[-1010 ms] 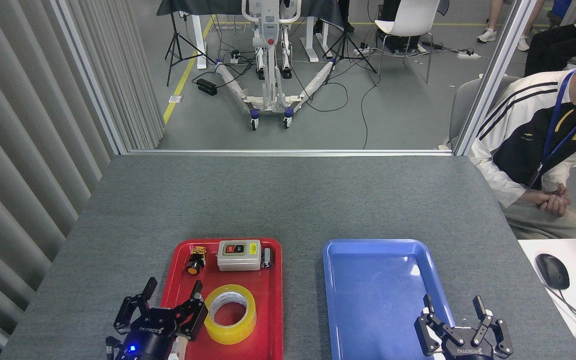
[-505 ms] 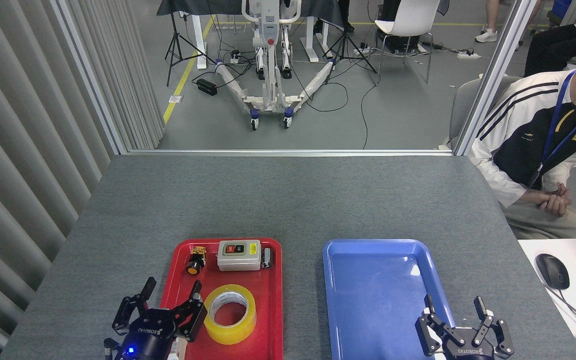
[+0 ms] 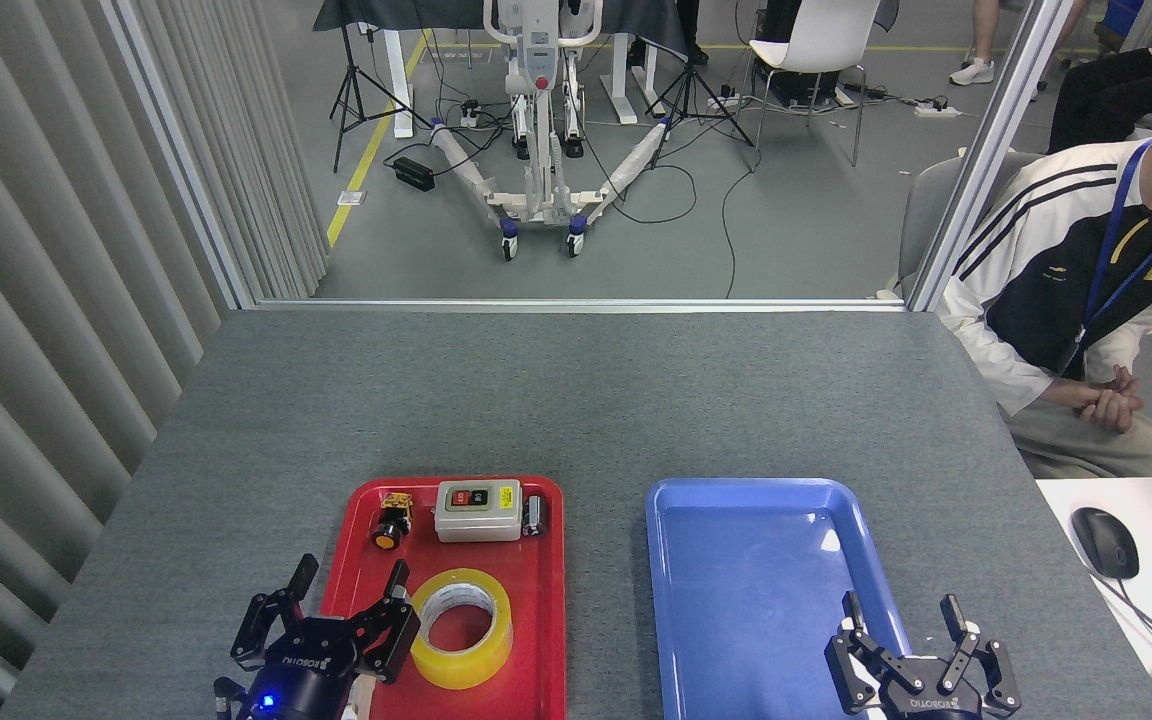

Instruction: Place and move tape with both arms

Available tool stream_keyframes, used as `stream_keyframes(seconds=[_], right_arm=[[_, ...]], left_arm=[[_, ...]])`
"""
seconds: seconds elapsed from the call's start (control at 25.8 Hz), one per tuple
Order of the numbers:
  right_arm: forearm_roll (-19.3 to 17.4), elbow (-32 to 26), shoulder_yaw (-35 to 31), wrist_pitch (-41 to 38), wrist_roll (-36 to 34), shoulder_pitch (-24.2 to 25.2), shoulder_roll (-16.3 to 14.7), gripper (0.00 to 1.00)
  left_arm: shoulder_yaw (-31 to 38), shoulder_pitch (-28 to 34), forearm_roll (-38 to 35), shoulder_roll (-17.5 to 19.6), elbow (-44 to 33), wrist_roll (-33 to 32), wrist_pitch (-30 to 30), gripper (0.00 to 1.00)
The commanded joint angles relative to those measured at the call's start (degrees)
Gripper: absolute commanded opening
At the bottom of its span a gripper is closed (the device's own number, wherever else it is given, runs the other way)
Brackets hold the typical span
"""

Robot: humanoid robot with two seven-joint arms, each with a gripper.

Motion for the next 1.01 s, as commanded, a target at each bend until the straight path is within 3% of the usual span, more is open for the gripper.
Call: stream_keyframes(seconds=[0.0, 0.19, 0.39, 0.5, 0.97], right_arm=[[0.0, -0.02, 0.2, -0.33, 0.21, 0.0, 0.08, 1.0], [0.0, -0.02, 0.38, -0.42, 0.04, 0.09, -0.19, 1.0], [0.0, 0.06, 0.64, -0.33, -0.05, 0.0, 0.08, 1.0], [0.0, 0.06, 0.64, -0.33, -0.14, 0.0, 0.08, 1.0], [0.08, 0.15, 0.64, -0.25, -0.23, 0.17, -0.1, 1.0]], left_arm=[[0.0, -0.24, 0.64, 0.0, 0.16, -0.85, 0.04, 1.0], [0.09, -1.56, 1.17, 0.09, 0.16, -3.93, -0.31, 1.0], [0.17, -8.5, 0.99, -0.26, 0.25, -30.82, -1.19, 1.0], [0.0, -10.79, 0.9, -1.4, 0.95, -41.45, -1.19, 1.0], [-0.53, -16.94, 0.2, -2.2, 9.83, -54.2, -2.51, 1.0]])
